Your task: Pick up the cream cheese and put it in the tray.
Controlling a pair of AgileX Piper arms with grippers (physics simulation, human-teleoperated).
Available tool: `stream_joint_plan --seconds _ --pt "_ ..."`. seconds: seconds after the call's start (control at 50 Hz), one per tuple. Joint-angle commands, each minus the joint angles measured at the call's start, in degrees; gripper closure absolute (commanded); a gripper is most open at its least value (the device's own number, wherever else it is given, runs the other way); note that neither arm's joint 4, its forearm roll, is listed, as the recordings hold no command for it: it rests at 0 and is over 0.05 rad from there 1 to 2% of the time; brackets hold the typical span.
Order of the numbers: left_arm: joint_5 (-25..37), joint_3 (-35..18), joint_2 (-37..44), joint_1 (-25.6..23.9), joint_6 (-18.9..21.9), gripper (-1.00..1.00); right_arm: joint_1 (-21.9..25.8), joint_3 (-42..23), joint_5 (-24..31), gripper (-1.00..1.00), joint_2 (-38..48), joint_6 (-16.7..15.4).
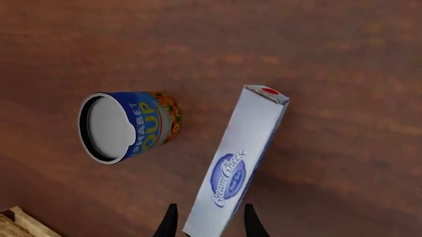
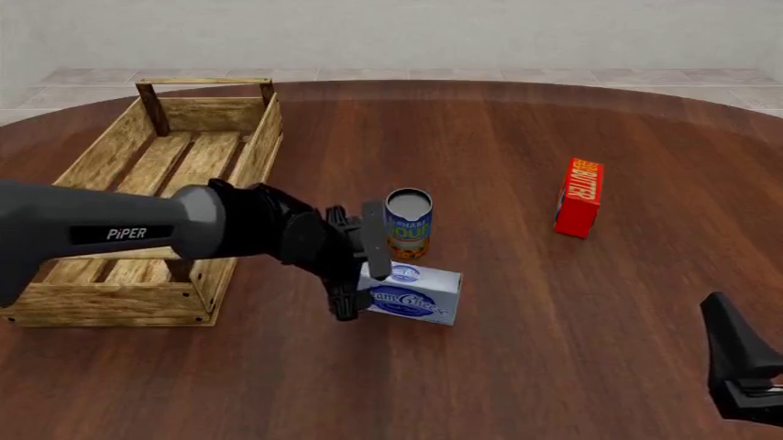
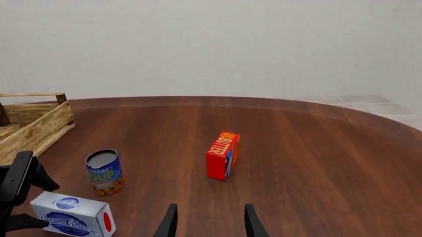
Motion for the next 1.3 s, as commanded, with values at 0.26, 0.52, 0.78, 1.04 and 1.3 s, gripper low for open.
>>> stream_joint_plan --seconds 0.26,0.52,0.78,1.04,1.3 --pt "0.85 0.26 -2.39 -1.7 -1.16 1.0 -0.1 0.55 -0.22 -1.0 -0.41 0.06" --pt "-5.89 7.32 -6.55 -5.08 -2.23 1.0 -0.16 0.64 -0.56 -1.0 -0.14 0.04" --pt "-8.75 11.81 -12.14 -7.97 -3.35 1.0 -0.21 1.57 -2.07 -1.0 0.49 0.13" --pt "-8.67 8.97 -14.28 -5.27 -7.69 1.0 -0.21 1.78 -2.16 -1.0 0.34 0.15" --pt "-10.08 10.8 -17.65 -4.81 -10.37 1.0 -0.18 0.96 -1.0 -1.0 -0.03 0.1"
